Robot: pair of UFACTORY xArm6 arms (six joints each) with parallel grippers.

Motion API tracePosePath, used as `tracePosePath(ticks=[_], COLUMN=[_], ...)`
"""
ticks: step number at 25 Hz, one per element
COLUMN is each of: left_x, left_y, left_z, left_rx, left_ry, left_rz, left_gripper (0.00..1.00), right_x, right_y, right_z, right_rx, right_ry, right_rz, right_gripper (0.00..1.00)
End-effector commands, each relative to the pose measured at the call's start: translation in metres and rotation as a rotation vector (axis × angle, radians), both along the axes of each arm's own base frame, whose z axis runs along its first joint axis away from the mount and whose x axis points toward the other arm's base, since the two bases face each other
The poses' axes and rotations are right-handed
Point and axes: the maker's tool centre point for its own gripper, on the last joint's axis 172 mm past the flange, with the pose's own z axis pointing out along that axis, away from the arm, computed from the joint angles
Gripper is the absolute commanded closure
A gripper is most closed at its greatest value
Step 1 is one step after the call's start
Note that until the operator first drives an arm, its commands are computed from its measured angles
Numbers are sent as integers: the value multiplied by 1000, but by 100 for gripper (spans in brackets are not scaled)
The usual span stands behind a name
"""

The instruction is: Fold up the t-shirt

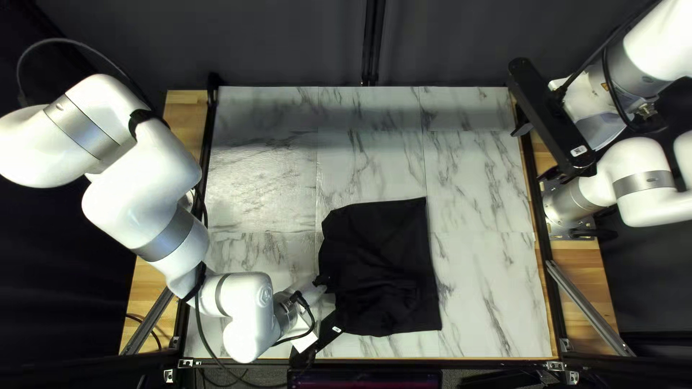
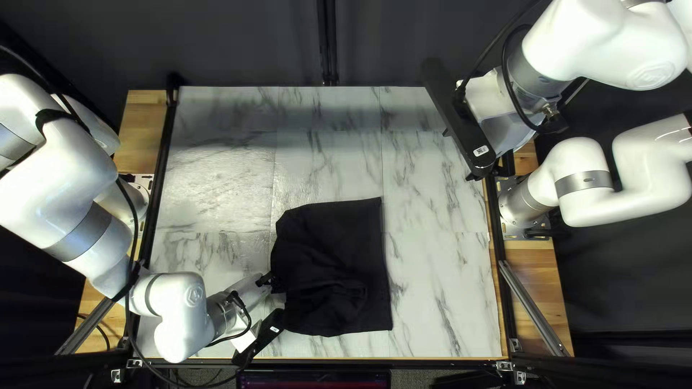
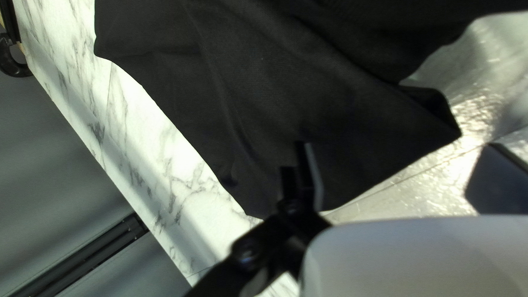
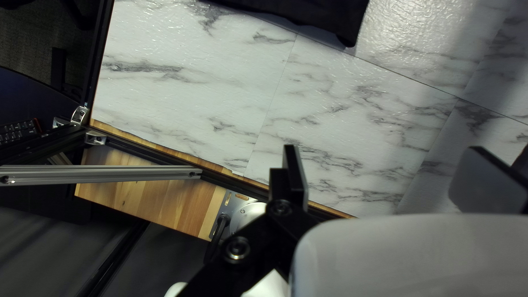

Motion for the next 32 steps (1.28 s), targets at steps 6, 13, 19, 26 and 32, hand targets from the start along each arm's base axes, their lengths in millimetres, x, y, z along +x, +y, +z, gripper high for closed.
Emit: tracePosePath(ticks=[6, 13, 19, 26, 32], left_x=[8, 34, 74, 130, 177], left_y=[1, 35, 71, 113, 141], left_z=[15, 70, 105, 118, 106], left_rx=[-1, 48, 81, 97, 79], left_ry=[5, 46, 72, 83, 78], left_rz=[-7, -65, -128, -188, -218], left_gripper=[100, 100, 100, 100, 100], right_x=[0, 0, 0, 0, 0], right_y=[0, 0, 0, 0, 0], right_z=[0, 0, 0, 0, 0], right_rx=[0, 0, 0, 0, 0], right_ry=[0, 0, 0, 0, 0], right_rz=[0, 0, 0, 0, 0], right_gripper=[0, 0, 0, 0, 0])
